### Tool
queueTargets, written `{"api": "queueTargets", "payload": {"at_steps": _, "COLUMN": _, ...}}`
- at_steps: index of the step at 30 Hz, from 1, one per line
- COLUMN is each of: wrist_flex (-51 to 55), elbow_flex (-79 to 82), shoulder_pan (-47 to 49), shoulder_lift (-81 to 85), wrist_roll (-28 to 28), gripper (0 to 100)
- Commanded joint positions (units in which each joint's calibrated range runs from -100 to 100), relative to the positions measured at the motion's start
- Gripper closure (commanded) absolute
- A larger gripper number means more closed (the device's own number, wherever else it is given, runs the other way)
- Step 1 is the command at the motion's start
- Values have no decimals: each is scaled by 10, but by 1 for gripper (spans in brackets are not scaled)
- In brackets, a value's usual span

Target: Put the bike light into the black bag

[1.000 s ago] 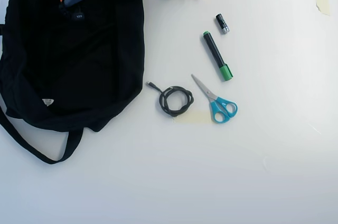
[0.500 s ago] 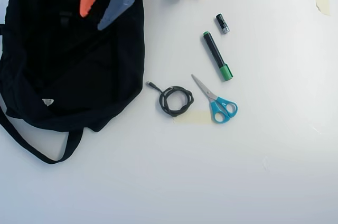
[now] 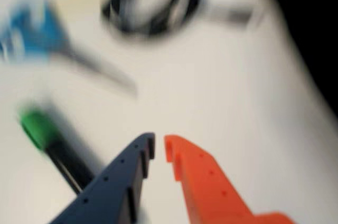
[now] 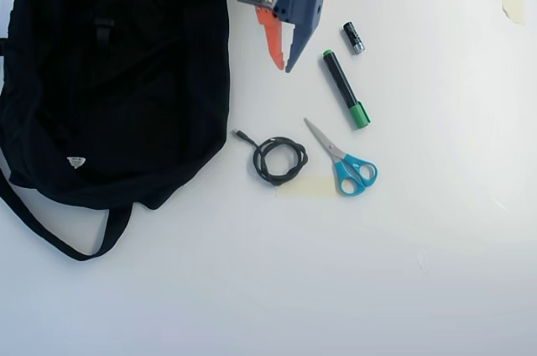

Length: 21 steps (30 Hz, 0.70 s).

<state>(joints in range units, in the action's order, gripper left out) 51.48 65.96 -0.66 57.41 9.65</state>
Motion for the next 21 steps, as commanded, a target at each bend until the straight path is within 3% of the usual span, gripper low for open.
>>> {"api": "queueTargets", "payload": {"at_steps": 1, "wrist_flex": -13, "elbow_flex": 114, "shoulder_pan": 14, "shoulder_lift": 72, "wrist_roll": -1, "gripper": 98}}
{"api": "queueTargets", "payload": {"at_steps": 11, "wrist_flex": 3, "elbow_flex": 340, "shoulder_pan": 53, "shoulder_lift": 293, "wrist_roll": -44, "gripper": 98}}
{"api": "queueTargets", "payload": {"at_steps": 17, "wrist_flex": 210, "elbow_flex": 333, "shoulder_pan": 59, "shoulder_lift": 423, "wrist_roll": -44, "gripper": 98}}
{"api": "queueTargets", "payload": {"at_steps": 21, "wrist_flex": 217, "elbow_flex": 333, "shoulder_pan": 53, "shoulder_lift": 424, "wrist_roll": -40, "gripper": 98}}
